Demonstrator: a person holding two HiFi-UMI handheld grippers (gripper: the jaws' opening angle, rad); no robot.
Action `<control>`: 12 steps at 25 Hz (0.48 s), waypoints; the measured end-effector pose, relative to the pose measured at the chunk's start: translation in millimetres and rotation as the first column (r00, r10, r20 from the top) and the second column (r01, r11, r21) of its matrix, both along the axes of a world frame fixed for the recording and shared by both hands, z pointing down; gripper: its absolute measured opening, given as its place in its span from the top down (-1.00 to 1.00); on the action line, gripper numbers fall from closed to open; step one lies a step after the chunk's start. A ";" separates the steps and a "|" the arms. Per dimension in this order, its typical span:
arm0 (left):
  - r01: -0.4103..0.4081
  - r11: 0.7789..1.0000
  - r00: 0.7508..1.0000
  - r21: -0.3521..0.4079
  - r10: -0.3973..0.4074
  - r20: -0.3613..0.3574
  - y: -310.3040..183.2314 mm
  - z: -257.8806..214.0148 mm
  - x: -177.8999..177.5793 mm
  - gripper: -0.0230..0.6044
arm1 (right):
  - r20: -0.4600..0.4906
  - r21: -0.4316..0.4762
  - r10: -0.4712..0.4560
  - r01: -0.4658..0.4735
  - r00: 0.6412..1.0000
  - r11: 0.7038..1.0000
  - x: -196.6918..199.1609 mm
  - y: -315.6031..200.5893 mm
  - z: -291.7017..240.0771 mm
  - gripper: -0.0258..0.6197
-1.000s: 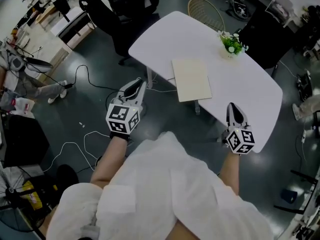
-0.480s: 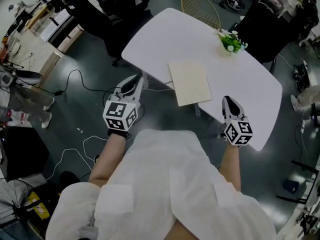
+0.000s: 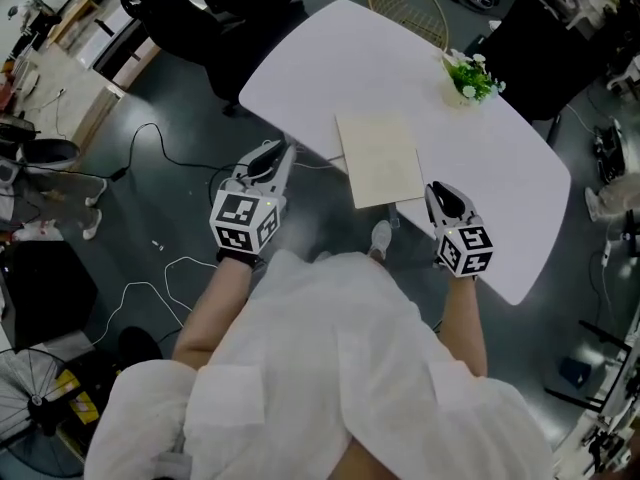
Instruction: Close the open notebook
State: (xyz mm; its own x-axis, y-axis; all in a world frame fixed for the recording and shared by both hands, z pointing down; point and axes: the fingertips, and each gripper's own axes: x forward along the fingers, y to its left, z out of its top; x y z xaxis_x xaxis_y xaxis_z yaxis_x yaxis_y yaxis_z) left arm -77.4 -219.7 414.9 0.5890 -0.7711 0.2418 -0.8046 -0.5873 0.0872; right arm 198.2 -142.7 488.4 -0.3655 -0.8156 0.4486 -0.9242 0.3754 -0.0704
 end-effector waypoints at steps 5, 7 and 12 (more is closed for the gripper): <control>0.011 0.999 1.000 -0.032 -0.010 0.016 -2.3 15.6 1.8 0.83 | -0.031 -0.071 -0.145 0.142 0.989 0.987 -24.6 -11.6 29.0 0.62; 0.015 0.999 1.000 -0.049 -0.014 0.027 -0.6 25.8 0.8 0.83 | -0.054 -0.100 -0.194 0.188 0.979 0.977 -35.3 -14.1 42.5 0.62; 0.015 0.996 0.999 -0.088 -0.011 0.051 2.3 48.5 4.6 0.83 | -0.124 -0.188 -0.328 0.303 0.936 0.934 -57.3 -13.8 80.2 0.56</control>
State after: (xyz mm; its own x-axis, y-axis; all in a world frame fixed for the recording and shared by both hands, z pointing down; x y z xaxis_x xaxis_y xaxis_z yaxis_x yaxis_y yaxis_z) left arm -72.9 -217.4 463.4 0.5644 -0.7529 0.3385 -0.8169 -0.5684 0.0977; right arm 140.9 -156.5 568.7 -0.5092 -0.5797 0.6361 -0.7643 0.6444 -0.0246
